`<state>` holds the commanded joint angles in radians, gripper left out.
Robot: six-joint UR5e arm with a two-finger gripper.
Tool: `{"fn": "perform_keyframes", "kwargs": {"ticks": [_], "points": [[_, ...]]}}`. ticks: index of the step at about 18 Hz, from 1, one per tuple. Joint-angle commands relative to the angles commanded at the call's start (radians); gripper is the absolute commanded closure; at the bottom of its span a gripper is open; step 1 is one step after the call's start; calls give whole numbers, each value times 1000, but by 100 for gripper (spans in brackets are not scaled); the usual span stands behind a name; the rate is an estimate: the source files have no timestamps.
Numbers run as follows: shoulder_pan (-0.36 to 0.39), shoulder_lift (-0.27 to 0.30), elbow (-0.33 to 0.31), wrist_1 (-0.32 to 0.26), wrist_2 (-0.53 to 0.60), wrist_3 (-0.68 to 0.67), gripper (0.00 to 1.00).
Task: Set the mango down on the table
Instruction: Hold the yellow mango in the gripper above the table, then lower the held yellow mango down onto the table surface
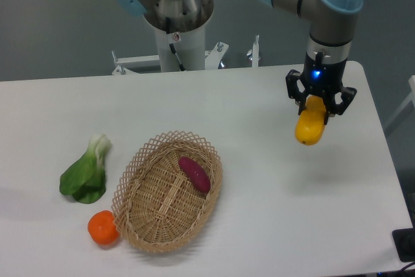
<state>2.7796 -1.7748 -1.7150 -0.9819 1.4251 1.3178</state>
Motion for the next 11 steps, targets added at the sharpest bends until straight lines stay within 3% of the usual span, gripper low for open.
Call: {"fn": "perform_keyframes", "kwargs": {"ticks": [7,11], "points": [[-61,-90,-6,169,2,-170,48],[-116,-184,18,267,5,-280,48]]}}
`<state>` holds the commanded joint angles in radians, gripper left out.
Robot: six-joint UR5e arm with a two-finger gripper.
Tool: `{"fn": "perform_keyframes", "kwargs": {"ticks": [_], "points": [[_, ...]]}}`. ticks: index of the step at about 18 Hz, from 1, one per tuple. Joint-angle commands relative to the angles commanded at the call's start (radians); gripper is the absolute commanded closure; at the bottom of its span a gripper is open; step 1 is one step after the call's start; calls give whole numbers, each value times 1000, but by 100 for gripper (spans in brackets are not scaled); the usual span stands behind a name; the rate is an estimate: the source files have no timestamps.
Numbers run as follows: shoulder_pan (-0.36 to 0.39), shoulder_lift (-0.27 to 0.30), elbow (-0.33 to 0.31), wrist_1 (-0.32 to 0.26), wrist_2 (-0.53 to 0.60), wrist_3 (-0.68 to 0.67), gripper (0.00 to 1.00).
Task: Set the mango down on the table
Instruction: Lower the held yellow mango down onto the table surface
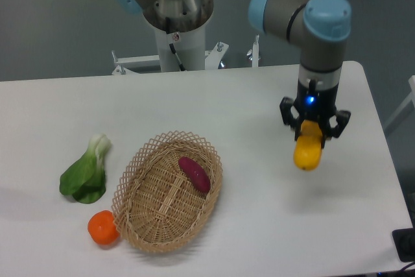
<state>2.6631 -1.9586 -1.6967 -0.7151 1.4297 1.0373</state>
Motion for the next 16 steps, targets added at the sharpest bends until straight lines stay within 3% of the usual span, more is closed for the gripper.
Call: {"fn": "perform_keyframes", "kwargs": {"ticks": [6,16], "points": [[-49,-112,46,16,6,-49,48],[-81,-167,39,22,5,-36,48]]}}
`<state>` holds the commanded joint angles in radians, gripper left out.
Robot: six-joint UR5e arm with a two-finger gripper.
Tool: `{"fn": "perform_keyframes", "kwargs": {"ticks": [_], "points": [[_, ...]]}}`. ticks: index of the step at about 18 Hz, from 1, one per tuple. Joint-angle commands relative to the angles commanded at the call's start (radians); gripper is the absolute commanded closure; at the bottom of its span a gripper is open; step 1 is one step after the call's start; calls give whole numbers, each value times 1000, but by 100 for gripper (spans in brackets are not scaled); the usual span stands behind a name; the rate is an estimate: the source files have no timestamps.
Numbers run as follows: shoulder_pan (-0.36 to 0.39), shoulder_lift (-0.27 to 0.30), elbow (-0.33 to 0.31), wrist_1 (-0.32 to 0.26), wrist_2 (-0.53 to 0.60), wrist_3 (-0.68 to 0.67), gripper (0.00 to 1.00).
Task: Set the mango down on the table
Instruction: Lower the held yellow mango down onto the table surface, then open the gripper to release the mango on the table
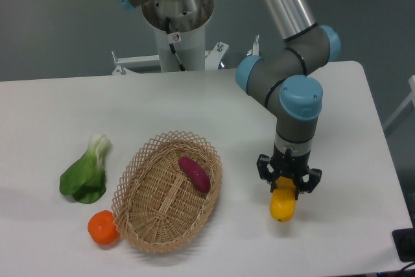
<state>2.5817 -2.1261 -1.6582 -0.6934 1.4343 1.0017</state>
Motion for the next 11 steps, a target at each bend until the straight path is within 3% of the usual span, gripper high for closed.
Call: {"fn": "perform_keyframes", "kwargs": {"ticks": [8,9,11], "points": [[-3,-9,-6,0,0,0,45],[-3,-9,-5,0,2,0,39],[-3,-8,5,2,0,-1,8]]}}
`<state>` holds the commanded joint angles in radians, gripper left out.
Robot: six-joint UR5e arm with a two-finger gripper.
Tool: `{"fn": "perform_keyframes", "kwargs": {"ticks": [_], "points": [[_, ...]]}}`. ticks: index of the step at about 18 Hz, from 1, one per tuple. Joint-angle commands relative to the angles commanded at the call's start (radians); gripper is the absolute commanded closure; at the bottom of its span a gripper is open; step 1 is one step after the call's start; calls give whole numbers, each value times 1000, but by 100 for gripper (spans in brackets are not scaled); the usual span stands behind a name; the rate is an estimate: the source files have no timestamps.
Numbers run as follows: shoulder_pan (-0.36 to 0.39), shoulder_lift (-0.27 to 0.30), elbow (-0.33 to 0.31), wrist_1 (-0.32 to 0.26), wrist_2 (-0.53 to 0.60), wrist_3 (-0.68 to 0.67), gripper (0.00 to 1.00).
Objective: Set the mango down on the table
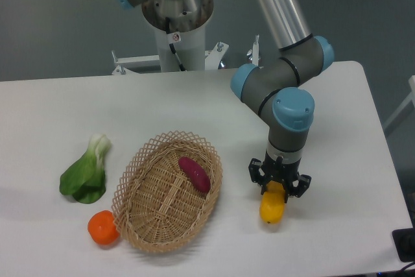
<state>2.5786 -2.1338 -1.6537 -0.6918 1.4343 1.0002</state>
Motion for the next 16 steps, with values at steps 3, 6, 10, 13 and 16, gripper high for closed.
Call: {"fn": "perform_keyframes", "kwargs": {"ticks": [3,6,10,13,16], "points": [[2,9,-3,0,2,-3,0],[3,32,0,0,2,0,0],[12,54,37,-9,3,0,0],[35,87,45,-44,2,3,0],[48,98,69,-92,3,9,0]]}}
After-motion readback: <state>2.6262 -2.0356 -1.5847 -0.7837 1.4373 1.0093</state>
